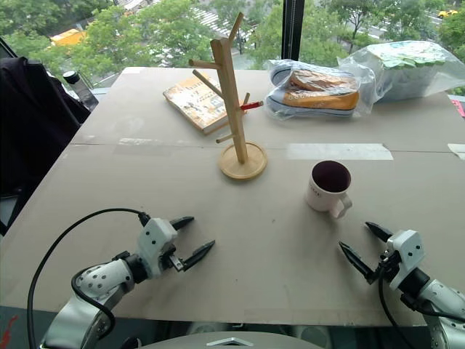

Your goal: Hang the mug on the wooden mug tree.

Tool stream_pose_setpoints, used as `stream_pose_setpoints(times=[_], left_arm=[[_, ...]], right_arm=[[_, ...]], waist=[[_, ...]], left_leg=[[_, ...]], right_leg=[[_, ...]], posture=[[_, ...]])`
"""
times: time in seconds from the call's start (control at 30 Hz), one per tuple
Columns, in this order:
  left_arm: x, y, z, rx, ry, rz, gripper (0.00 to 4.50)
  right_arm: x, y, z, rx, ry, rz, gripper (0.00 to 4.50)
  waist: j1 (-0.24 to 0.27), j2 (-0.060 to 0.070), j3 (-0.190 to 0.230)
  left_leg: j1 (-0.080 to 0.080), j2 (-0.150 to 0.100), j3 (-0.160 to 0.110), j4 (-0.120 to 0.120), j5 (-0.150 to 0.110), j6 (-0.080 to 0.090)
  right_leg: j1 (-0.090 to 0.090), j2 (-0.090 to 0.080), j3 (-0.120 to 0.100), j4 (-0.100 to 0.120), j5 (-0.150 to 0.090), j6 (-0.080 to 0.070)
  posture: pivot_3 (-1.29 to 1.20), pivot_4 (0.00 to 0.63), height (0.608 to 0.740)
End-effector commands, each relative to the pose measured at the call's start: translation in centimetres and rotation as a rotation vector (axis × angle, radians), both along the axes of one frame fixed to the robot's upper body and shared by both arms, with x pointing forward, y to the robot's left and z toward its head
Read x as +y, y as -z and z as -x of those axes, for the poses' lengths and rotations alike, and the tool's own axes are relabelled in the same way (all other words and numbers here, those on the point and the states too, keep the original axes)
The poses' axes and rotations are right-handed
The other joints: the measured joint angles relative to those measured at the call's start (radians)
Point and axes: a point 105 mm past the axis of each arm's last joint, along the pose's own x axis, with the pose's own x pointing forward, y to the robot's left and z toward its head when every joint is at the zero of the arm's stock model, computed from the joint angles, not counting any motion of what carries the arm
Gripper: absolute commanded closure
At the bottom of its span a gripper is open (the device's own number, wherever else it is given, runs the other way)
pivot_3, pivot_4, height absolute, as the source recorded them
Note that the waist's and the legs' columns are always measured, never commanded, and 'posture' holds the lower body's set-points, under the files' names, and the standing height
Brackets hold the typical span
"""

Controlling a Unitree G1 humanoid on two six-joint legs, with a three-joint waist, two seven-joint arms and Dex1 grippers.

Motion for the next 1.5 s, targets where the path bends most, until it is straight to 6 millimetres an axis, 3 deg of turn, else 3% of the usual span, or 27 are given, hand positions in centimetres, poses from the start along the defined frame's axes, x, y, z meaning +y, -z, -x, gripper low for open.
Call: stream_pose_setpoints(times=[0.03,0.77,0.87,1.0,1.17,1.47,1.5], left_arm=[[-0.1,-0.7,0.2,-0.012,0.004,0.042,0.0],[-0.6,-1.6,0.6,-0.041,0.064,0.091,0.0],[-1.1,-2.6,0.1,-0.063,0.119,0.099,0.0],[-2.9,-5.6,-0.6,-0.123,0.286,0.095,0.0],[-4.9,-8.0,-0.8,-0.162,0.432,0.083,0.0],[-6.1,-10.5,-1.4,-0.202,0.502,0.079,0.0],[-6.2,-10.6,-1.5,-0.204,0.503,0.079,0.0]], right_arm=[[0.1,-1.3,0.2,-0.06,0.002,-0.002,0.02],[1.2,-1.7,0.4,-0.089,0.035,-0.016,0.02],[1.9,-2.2,0.0,-0.1,0.052,-0.032,0.02],[3.4,-3.0,-1.1,-0.123,0.117,-0.08,0.02],[4.6,-2.7,-1.8,-0.119,0.169,-0.111,0.02],[4.9,-2.7,-3.1,-0.148,0.259,-0.132,0.02],[5.0,-2.5,-3.1,-0.144,0.256,-0.126,0.26]], waist=[[0.0,0.0,0.0],[0.0,-0.001,0.001],[0.0,0.0,0.001],[0.0,-0.001,0.002],[0.0,0.0,0.002],[-0.001,-0.001,0.002],[-0.001,-0.001,0.002]], left_leg=[[0.0,0.0,0.0,0.0,0.0,0.0],[-0.002,0.0,0.0,-0.002,0.0,0.0],[-0.002,0.0,0.0,-0.002,0.0,0.0],[-0.002,0.0,0.0,-0.002,0.0,0.0],[-0.003,0.0,0.001,-0.002,0.0,0.0],[-0.003,0.0,0.001,-0.003,0.0,0.0],[-0.003,0.0,0.001,-0.003,0.0,0.0]], right_leg=[[0.0,0.0,0.0,0.0,0.0,0.0],[-0.002,0.0,0.0,-0.001,0.0,0.0],[-0.003,0.0,0.0,-0.001,0.0,0.0],[-0.003,0.0,-0.001,0.0,0.0,0.0],[-0.003,0.0,0.0,-0.001,0.0,0.0],[-0.004,0.002,0.0,0.0,0.0,0.0],[-0.004,0.002,0.0,0.0,0.0,0.0]], posture=[[0.0,0.15,0.74],[0.0,0.15,0.74],[0.0,0.15,0.74],[0.0,0.15,0.74],[0.0,0.15,0.74],[0.0,0.15,0.74],[0.0,0.15,0.74]])
